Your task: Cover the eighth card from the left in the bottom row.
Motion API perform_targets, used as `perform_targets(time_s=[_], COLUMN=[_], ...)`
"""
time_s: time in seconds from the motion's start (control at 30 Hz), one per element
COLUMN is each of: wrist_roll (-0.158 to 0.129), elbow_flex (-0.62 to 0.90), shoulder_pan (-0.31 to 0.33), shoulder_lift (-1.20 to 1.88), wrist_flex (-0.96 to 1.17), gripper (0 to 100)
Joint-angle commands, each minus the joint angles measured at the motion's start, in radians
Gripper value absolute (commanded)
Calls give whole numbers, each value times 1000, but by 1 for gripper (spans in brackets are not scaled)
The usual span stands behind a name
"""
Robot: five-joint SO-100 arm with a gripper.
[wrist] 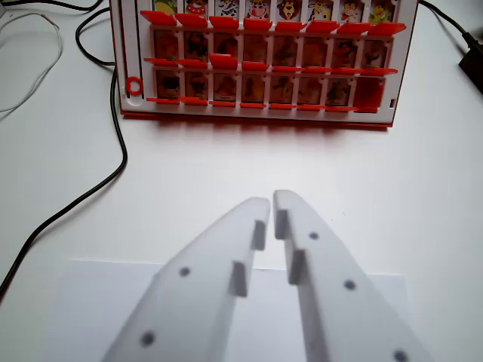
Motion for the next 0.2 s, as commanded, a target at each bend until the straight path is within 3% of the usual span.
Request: perform_targets(time_s=[0.0, 0.17], wrist_roll=[-8, -11], elbow_flex=[-54, -43], shoulder_pan=[-3, -3], shoulder_lift=[3, 3], wrist_flex=[-2, -18], gripper=[0, 0])
